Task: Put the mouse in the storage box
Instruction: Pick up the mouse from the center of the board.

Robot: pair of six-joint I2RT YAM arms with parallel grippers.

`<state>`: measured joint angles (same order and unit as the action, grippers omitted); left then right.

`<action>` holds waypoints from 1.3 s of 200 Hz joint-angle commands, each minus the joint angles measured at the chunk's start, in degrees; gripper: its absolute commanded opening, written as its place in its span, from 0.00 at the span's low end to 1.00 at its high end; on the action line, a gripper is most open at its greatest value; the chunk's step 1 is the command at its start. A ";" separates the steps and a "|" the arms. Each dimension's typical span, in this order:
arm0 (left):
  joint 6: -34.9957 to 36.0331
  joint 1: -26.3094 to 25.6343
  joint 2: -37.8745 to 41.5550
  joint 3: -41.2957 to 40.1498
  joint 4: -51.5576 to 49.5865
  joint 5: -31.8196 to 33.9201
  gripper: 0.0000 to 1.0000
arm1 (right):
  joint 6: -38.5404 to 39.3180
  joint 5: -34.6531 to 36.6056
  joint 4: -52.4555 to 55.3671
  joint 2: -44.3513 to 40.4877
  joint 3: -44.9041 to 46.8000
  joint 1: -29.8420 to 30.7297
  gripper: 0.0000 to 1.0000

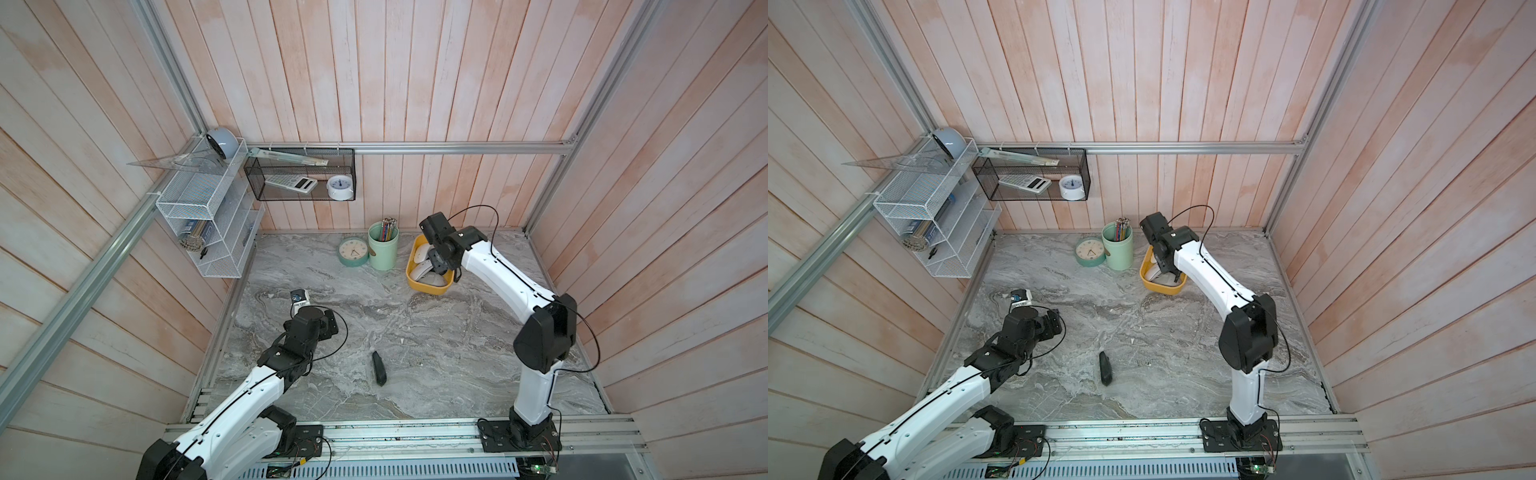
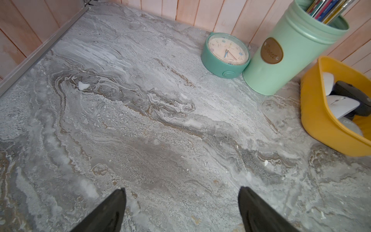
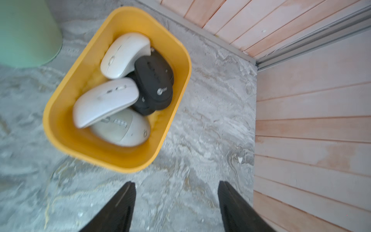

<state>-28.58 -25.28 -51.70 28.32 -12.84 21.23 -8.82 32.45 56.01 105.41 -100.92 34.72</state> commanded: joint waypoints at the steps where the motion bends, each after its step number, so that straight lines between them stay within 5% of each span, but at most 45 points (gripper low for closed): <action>1: -0.48 0.07 0.85 0.93 -0.01 -0.75 0.93 | -6.12 -2.68 -2.16 -6.35 9.51 4.87 0.71; 57: -1.19 0.06 -1.82 -0.54 3.29 -0.16 0.93 | -26.63 -13.01 -9.11 -19.81 28.63 21.96 0.72; 118: -1.05 0.10 8.67 -5.29 4.88 3.92 0.94 | -34.57 -14.78 -9.44 -16.40 29.55 37.18 0.75; 189: -0.91 0.06 16.13 -9.27 7.14 5.92 0.96 | -32.75 -27.84 -16.40 -9.14 30.27 39.72 0.77; 260: -0.69 0.10 17.74 -9.97 7.13 6.81 0.99 | -33.25 -30.23 -14.35 -1.18 26.64 39.00 0.74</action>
<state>-29.39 -25.28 -34.33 19.49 -7.49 27.33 -41.93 3.60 40.36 102.30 -72.49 74.11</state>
